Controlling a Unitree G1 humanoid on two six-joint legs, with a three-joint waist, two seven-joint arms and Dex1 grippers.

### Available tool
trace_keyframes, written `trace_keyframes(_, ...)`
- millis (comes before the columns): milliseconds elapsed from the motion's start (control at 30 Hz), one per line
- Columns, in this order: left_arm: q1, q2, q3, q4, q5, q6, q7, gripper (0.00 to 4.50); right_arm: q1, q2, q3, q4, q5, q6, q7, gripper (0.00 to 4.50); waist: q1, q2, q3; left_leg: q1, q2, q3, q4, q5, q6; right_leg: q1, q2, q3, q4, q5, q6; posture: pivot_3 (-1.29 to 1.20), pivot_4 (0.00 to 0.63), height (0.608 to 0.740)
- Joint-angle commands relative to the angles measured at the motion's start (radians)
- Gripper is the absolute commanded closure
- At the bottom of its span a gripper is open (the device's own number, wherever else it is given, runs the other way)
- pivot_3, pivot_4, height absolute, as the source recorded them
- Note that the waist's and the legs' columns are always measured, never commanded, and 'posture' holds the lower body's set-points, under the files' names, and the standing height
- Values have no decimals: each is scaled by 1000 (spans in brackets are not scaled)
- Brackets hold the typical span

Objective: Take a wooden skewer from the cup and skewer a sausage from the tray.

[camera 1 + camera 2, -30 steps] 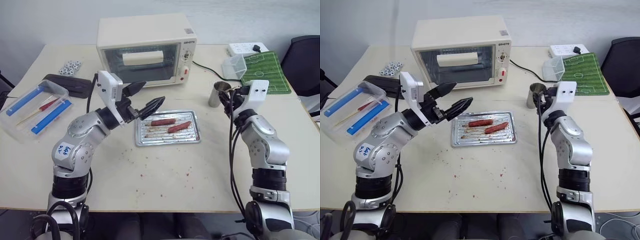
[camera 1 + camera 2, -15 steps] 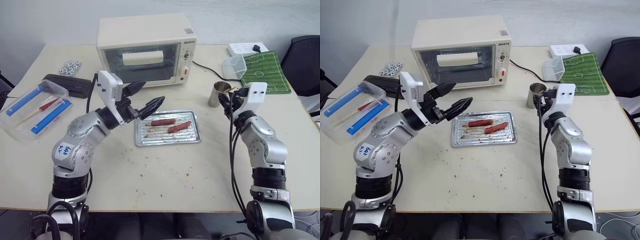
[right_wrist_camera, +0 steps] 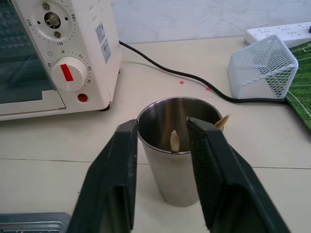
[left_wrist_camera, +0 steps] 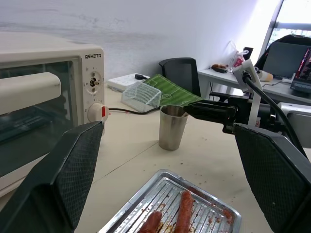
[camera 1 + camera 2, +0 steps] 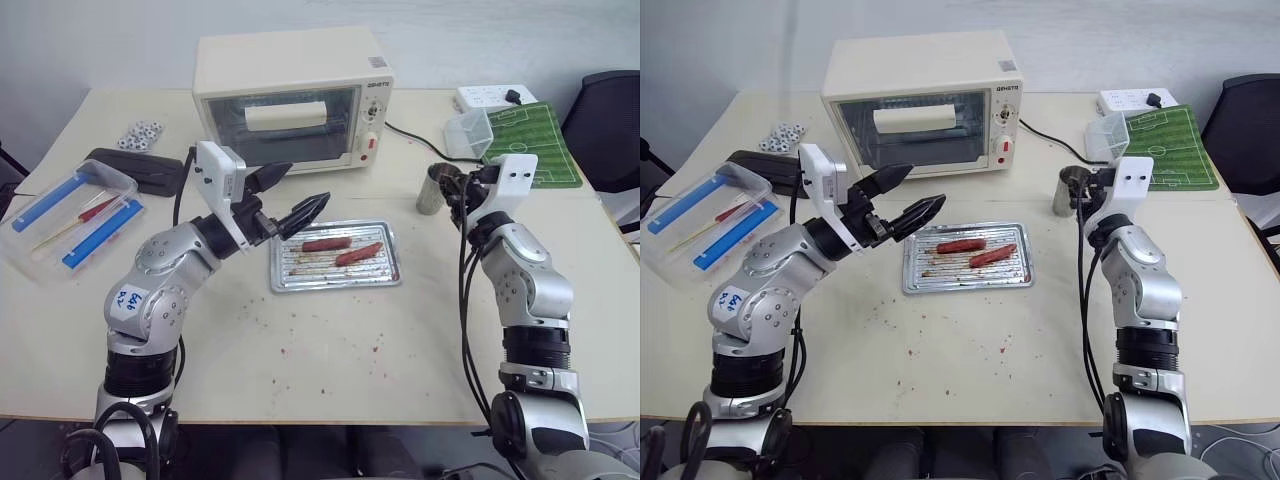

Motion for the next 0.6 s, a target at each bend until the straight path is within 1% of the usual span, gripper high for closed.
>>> trace_keyframes(33,-17,-4,8,-27,-2,-21,-1,0,-11,-8,-9,-27,1,-26,9,4155,0,0,0,0,0,0,0,0,0,0,0,0,0,0,0,0,150,740)
trace_keyframes(67,-18,-5,8,-27,-2,-21,0,0,-13,-8,-9,-25,0,-27,9,4487,0,0,0,0,0,0,0,0,0,0,0,0,0,0,0,0,150,740)
trace_keyframes(433,-13,-5,8,-26,2,-24,0,0,-44,-21,-9,13,-11,-42,16,4487,0,0,0,0,0,0,0,0,0,0,0,0,0,0,0,0,150,740)
trace_keyframes(600,-11,-6,7,-26,4,-26,0,0,-52,-21,-10,-18,-2,-15,17,4487,0,0,0,0,0,0,0,0,0,0,0,0,0,0,0,0,150,740)
